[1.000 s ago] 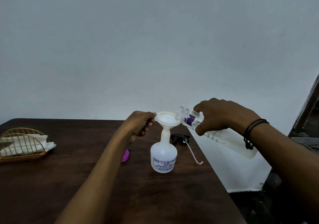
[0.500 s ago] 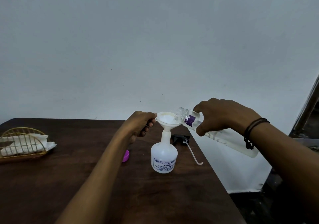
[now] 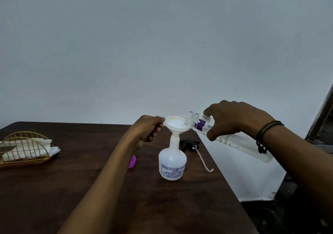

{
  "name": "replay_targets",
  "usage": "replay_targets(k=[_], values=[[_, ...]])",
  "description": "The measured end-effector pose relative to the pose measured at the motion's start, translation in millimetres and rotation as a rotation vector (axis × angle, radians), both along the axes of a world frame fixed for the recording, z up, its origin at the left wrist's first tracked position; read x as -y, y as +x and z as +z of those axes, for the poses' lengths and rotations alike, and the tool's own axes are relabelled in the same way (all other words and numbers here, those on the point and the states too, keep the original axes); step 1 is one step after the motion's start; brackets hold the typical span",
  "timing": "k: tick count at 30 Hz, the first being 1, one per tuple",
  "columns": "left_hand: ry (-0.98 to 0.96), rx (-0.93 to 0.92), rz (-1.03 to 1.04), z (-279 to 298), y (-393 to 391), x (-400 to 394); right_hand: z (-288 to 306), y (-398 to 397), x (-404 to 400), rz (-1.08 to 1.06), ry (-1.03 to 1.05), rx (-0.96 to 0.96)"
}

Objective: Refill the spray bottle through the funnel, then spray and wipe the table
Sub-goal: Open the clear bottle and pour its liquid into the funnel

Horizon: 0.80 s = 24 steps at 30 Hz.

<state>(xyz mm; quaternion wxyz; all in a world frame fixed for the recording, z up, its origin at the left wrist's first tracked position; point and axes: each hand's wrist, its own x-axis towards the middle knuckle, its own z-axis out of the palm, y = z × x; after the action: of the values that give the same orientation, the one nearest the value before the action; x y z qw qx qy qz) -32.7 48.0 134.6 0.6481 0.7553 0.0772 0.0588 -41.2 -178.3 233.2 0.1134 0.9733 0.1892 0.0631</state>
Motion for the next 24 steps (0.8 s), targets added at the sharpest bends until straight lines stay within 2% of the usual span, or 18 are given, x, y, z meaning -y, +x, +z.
replay_targets(k=[24], values=[[-0.002, -0.003, -0.006, 0.3, 0.4, 0.6, 2.3, 0.8, 0.8, -0.001, -0.04, 0.02]])
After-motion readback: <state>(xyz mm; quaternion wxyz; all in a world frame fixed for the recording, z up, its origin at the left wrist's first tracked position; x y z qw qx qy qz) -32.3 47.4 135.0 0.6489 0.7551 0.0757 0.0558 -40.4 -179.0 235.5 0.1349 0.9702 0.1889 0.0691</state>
